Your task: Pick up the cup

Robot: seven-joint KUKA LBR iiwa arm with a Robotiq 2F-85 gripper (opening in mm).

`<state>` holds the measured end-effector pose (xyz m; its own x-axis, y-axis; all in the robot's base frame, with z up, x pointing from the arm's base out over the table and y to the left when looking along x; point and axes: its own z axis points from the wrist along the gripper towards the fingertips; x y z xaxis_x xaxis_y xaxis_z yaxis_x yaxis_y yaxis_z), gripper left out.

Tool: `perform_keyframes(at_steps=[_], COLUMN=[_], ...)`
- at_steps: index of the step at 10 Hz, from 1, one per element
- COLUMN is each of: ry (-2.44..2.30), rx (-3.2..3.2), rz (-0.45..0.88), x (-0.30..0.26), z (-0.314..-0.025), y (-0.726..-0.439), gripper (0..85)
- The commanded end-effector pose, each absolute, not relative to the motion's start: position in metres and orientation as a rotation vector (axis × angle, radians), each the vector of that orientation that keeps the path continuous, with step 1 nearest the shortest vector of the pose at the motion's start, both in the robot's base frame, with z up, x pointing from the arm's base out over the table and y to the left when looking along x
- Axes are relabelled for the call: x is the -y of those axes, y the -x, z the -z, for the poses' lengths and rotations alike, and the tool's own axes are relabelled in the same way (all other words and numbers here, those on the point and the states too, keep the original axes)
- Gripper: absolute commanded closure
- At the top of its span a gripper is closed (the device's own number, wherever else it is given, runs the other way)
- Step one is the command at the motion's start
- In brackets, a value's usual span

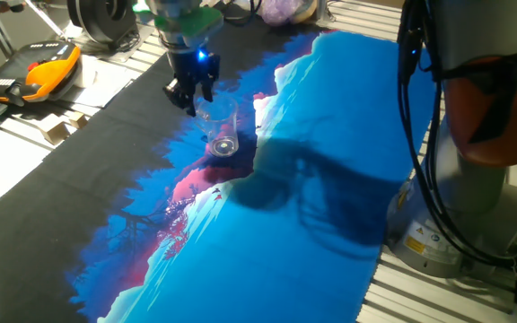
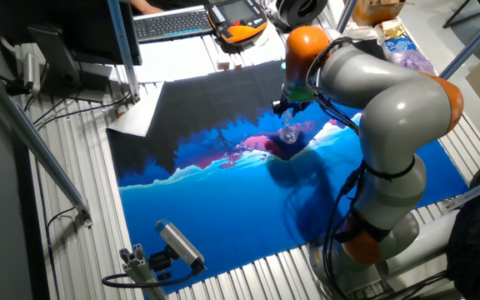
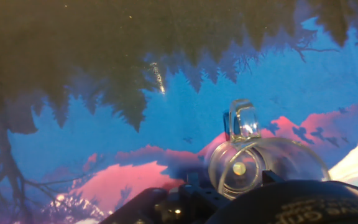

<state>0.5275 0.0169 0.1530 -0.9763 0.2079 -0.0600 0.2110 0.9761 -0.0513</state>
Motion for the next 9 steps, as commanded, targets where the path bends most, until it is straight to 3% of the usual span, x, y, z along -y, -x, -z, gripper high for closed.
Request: perform_keyframes(at_steps=[1, 3, 4, 5, 7, 9], ry=[-0.338, -0.336, -0.303, -0.26, -0.099, -0.048], rx=[-3.06, -3.059, -3.083, -3.102, -3.141, -3.137], rz=[0.084, 0.089, 0.108, 0.116, 0.135, 0.157], x=[-0.02, -0.023, -0.024, -0.023, -0.022, -0.02], z=[-0.142, -0.132, -0.13, -0.13, -0.129, -0.135], y=[-0.527, -0.528, -0.529, -0.53, -0.53, -0.529], gripper=[34.0, 34.0, 51.0, 51.0, 85.0, 85.0])
